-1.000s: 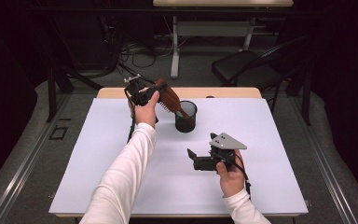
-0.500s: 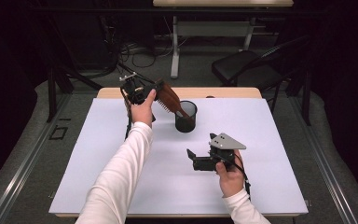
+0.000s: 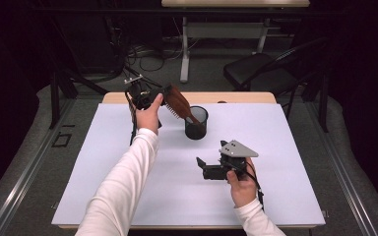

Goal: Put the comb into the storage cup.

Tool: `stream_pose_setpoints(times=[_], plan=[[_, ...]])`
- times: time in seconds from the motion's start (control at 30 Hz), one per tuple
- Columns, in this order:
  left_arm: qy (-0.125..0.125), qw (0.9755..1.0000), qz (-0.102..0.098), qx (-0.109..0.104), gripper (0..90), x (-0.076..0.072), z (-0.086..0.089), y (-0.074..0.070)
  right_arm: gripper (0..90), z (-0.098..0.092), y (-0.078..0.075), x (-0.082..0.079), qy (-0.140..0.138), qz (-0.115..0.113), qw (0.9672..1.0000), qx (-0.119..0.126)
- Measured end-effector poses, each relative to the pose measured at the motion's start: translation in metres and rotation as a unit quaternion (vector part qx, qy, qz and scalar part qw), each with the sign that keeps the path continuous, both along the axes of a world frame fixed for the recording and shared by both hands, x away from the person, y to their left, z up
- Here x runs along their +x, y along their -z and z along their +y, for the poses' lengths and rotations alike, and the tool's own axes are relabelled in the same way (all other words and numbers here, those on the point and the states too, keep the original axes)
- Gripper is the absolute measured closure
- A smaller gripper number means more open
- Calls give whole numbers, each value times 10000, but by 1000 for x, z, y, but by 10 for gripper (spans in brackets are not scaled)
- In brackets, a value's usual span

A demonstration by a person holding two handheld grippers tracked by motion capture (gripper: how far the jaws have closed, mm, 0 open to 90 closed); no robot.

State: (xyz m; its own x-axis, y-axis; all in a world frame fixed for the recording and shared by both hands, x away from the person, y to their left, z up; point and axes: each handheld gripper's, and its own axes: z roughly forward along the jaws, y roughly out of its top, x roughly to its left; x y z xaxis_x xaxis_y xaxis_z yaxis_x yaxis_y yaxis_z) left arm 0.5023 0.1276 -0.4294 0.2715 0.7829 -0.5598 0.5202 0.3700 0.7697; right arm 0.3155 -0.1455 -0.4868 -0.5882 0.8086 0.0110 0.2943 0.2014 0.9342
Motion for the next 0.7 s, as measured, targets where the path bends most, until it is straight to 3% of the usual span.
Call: stream_pose_setpoints(times=[0.7], plan=[[111,9999,27,-2,271,-4,6,-6,18,0,0,0,-3,-21,10000,-12]])
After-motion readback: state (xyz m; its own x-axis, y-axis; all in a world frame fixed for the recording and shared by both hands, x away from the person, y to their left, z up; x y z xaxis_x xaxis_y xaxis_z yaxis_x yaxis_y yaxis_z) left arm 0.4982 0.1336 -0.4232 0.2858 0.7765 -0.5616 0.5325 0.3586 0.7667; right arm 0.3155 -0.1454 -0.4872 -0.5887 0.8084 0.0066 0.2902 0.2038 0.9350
